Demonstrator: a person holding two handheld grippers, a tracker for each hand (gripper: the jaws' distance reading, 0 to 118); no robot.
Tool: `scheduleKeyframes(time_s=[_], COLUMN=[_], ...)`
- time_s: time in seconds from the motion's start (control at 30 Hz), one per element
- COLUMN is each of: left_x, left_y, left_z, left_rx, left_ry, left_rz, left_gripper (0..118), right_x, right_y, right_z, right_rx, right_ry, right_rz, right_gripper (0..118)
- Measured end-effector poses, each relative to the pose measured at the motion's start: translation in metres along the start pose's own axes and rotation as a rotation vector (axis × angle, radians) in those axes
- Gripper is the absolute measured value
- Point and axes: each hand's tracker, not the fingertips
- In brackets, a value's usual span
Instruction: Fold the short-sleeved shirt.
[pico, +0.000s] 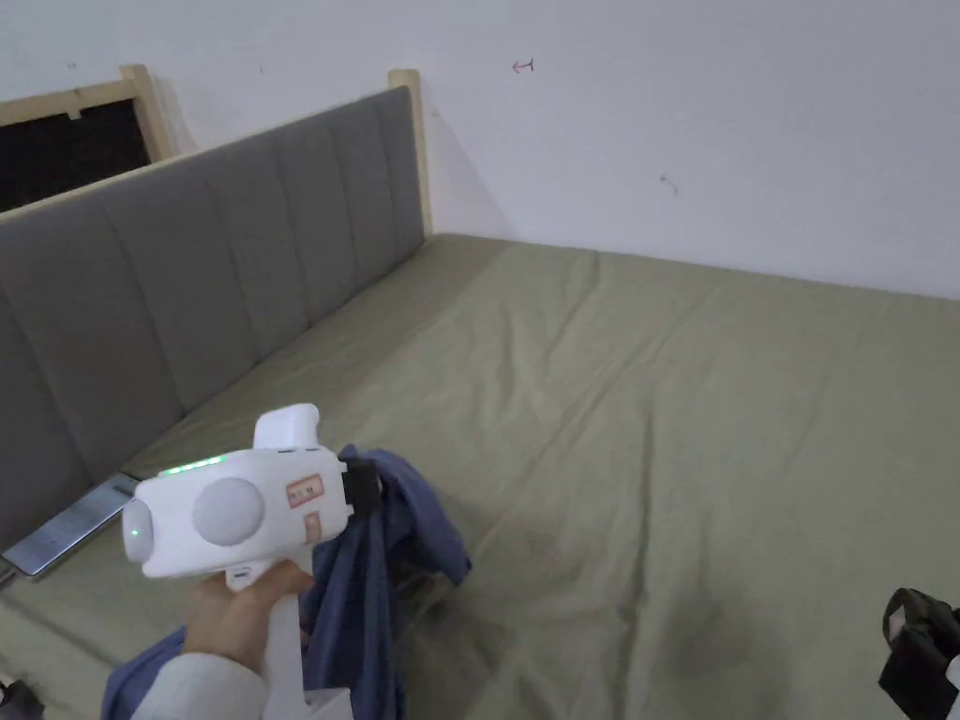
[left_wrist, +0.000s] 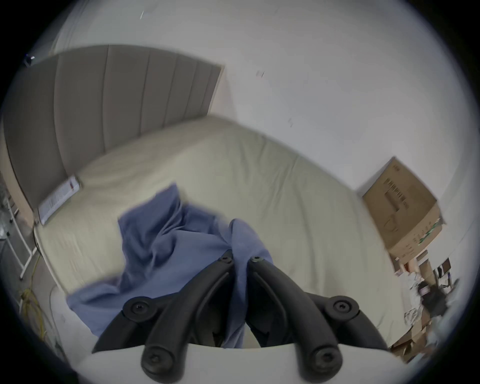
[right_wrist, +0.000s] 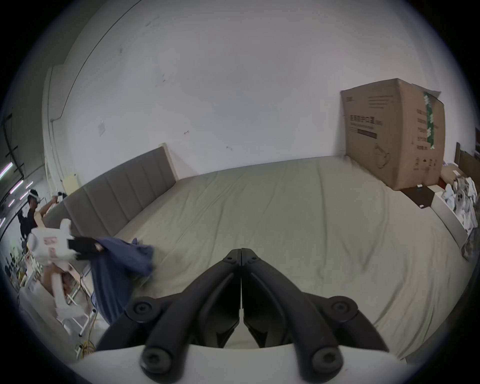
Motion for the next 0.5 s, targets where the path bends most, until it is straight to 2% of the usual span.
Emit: scheduleKeyframes(time_s=[0.1,0.23,0.33,0.5], left_x=[0.036,0.13,0.209,0.323], left_y=[0.045,0.089,0.1,0.078], left_z=[0.036,0.071,0.087,0.092], left_rx=[0.119,0.185,0.235,0.218], left_ry=[-0.059,-0.158,-0.307,-0.543], left_rz=[-0.049,-0.217,-0.317,-0.381], left_gripper=[4,4,4,4], right_x=[0.019,0.044,0.057,0.081], right_y=[0.006,0.014,0.022,0.029], right_z=[0.013,0.035,0.056,0.085], right_rx=[0.026,0.075,0.121,0.163], right_ry=[-0.029,-0.074,-0.125,-0.219], right_rz=[-0.042,-0.109,-0.112,-0.083], right_gripper=[0,0,0,0])
